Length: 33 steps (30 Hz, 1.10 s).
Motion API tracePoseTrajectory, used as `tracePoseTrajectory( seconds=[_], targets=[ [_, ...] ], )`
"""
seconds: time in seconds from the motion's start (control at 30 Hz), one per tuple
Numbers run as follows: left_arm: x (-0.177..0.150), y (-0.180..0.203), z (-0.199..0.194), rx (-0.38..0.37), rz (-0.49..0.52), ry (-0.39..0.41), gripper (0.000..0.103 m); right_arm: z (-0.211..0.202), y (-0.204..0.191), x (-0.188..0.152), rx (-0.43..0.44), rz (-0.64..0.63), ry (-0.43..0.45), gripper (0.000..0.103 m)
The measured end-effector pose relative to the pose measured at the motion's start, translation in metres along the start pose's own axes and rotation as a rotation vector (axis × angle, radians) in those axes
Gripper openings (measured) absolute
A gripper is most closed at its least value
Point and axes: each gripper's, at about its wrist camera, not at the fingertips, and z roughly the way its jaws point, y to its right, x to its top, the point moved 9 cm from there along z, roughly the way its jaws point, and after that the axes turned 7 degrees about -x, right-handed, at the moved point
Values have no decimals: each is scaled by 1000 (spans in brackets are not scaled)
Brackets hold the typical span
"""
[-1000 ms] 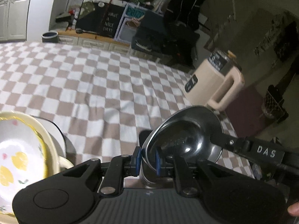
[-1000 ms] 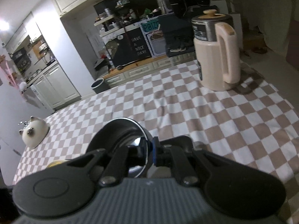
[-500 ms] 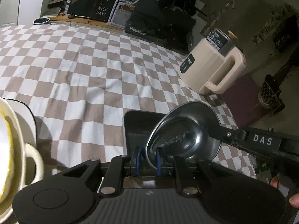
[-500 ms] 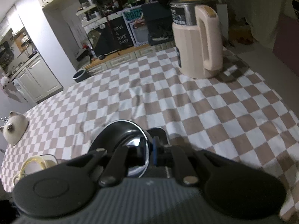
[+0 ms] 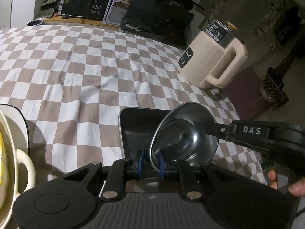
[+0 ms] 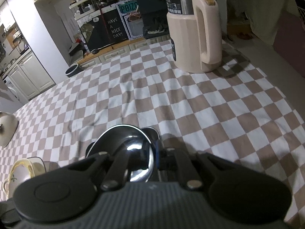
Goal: Organize plates and bowls
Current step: 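Lift and carry the steel bowl with both tools toward the steel pan, then lower the steel bowl into the steel pan and open both tools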
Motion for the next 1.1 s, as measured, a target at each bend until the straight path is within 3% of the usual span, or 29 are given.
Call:
tracePoseTrajectory(
  seconds=[0.83,1.1],
  targets=[
    [-5,-5,-8,-29,64,-19,21,31,-10,2,-59,-40,-50,9],
    [-1,-4,-15,-41,82,6,48,31,-13,3,-44,-47,-38,11]
  ],
)
